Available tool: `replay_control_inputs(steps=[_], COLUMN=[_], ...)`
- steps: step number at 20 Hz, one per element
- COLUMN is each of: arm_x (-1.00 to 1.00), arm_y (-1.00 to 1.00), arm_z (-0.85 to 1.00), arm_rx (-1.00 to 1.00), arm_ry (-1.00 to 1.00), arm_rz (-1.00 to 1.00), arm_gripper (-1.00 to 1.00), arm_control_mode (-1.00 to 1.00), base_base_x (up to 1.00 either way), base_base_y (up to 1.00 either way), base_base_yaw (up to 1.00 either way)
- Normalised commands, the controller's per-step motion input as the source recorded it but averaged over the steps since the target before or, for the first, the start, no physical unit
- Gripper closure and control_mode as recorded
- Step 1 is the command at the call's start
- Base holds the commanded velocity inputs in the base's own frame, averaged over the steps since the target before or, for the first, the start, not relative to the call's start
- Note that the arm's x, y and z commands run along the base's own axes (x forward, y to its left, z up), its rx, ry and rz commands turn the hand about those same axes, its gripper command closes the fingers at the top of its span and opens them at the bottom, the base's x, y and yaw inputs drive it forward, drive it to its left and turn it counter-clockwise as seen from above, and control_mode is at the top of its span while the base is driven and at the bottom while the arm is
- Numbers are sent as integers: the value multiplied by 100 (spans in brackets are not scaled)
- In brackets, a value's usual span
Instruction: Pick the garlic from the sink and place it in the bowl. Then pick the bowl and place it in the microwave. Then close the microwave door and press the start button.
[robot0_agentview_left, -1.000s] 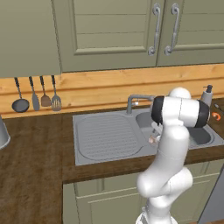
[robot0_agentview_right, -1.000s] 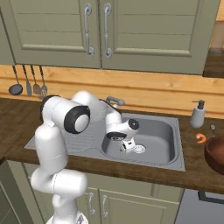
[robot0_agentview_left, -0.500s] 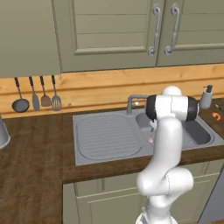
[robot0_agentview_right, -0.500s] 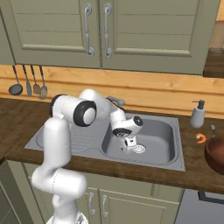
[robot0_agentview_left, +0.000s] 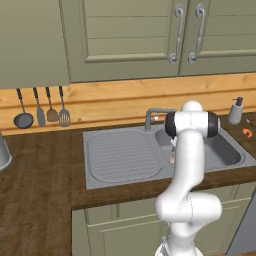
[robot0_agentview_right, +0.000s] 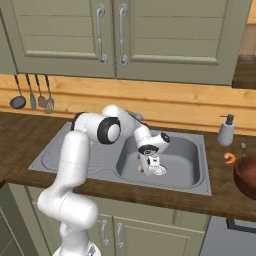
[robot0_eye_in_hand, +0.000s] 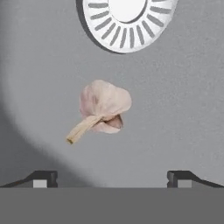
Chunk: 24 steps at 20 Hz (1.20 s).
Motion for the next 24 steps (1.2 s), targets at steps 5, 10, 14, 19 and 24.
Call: replay_control_inputs(steps=[5,10,14,19,24], arm_x=[39,44,26,-2,-32], arm_y=[-5,-13,-15,0,36], arm_z=[-36,-37,-49,-51,-58], arm_rx=[9,9,5,1,0], arm_ry=[11,6,5,4,0], arm_rz=[-8,-7,-3,-2,0], arm_gripper=[-100,-100,-100,-100,-100], arm_control_mode=[-100,-100,-100,-100,-100], base_base_x=[0,0,0,0,0], base_base_y=[0,0,0,0,0], base_base_yaw=[0,0,0,0,0])
